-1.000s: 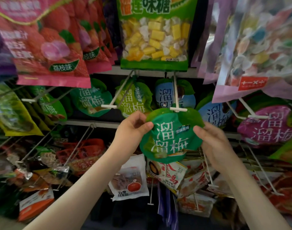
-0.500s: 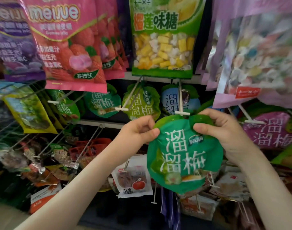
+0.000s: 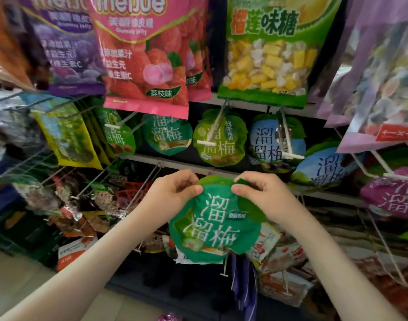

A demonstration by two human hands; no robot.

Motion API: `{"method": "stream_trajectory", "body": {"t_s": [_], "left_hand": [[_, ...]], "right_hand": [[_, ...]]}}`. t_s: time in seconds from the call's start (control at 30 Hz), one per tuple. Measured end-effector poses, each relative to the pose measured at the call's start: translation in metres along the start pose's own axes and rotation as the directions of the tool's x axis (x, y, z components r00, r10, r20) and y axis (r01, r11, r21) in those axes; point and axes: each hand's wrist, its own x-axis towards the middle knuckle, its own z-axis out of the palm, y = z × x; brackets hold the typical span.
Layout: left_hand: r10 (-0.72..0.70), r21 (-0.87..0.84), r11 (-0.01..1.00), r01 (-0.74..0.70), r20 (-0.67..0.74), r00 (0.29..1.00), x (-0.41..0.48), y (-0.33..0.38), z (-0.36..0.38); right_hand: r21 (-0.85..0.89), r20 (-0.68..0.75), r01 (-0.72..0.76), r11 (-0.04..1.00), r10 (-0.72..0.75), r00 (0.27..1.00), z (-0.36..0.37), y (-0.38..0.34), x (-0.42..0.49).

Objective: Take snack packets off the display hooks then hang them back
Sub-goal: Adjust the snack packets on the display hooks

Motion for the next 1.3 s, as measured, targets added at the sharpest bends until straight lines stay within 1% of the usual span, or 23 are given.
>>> {"method": "stream_trajectory", "body": {"t_s": [0.1,0.2,0.27,0.4,0.5,0.57,0.63,0.7,0.8,0.93,1.07,1.17,1.23,1.3], "left_hand": [[-0.021,0.000,1.000,0.021,-0.075,0.997,-0.003,-0.018,-0.026],[-0.104,0.024,0.994,0.107,-0.099,0.990,-0.007,-0.043,-0.055],[-0.140,0.043,0.988,0.148,-0.154,0.978,-0.009,-0.063,-0.076],[-0.173,0.001,0.984,0.178,-0.230,0.958,-0.015,-0.098,-0.116],[-0.212,-0.179,0.971,0.160,-0.325,0.922,-0.015,-0.123,-0.143],[-0.236,-0.283,0.950,0.134,-0.367,0.900,-0.012,-0.126,-0.151],[-0.236,-0.390,0.918,0.068,-0.402,0.885,-0.009,-0.129,-0.165],[-0.233,-0.475,0.880,0.003,-0.427,0.874,-0.005,-0.128,-0.177],[-0.204,-0.500,0.865,-0.048,-0.438,0.875,0.002,-0.126,-0.184],[-0.127,-0.466,0.883,-0.057,-0.355,0.926,0.008,-0.119,-0.184],[-0.078,-0.424,0.903,-0.066,-0.314,0.946,0.012,-0.108,-0.175],[-0.097,-0.423,0.904,-0.058,-0.335,0.937,0.019,-0.101,-0.165],[-0.142,-0.426,0.904,-0.035,-0.377,0.915,0.023,-0.097,-0.160],[-0.148,-0.409,0.911,-0.051,-0.440,0.886,0.023,-0.096,-0.155]], "right_hand": [[0.030,-0.079,0.031,0.999,-0.028,0.996,0.034,-0.008,0.020],[0.064,-0.106,0.070,0.995,-0.063,0.992,0.068,-0.018,0.044],[0.034,-0.092,0.091,0.995,-0.087,0.992,0.092,-0.025,0.059],[-0.070,-0.067,0.151,0.986,-0.155,0.986,0.140,-0.036,0.088],[-0.132,-0.099,0.193,0.972,-0.207,0.973,0.174,-0.050,0.113],[-0.167,-0.172,0.217,0.962,-0.245,0.954,0.186,-0.056,0.124],[-0.187,-0.240,0.253,0.949,-0.294,0.925,0.203,-0.063,0.134],[-0.170,-0.301,0.270,0.948,-0.311,0.901,0.215,-0.069,0.140],[-0.114,-0.365,0.251,0.961,-0.276,0.889,0.219,-0.072,0.144],[-0.025,-0.444,0.224,0.974,-0.211,0.871,0.204,-0.070,0.143],[-0.018,-0.483,0.270,0.963,-0.245,0.841,0.191,-0.072,0.131],[-0.022,-0.506,0.279,0.960,-0.251,0.825,0.184,-0.073,0.134],[-0.026,-0.512,0.278,0.960,-0.251,0.821,0.182,-0.074,0.137],[-0.029,-0.516,0.297,0.955,-0.268,0.813,0.182,-0.077,0.139]]}}
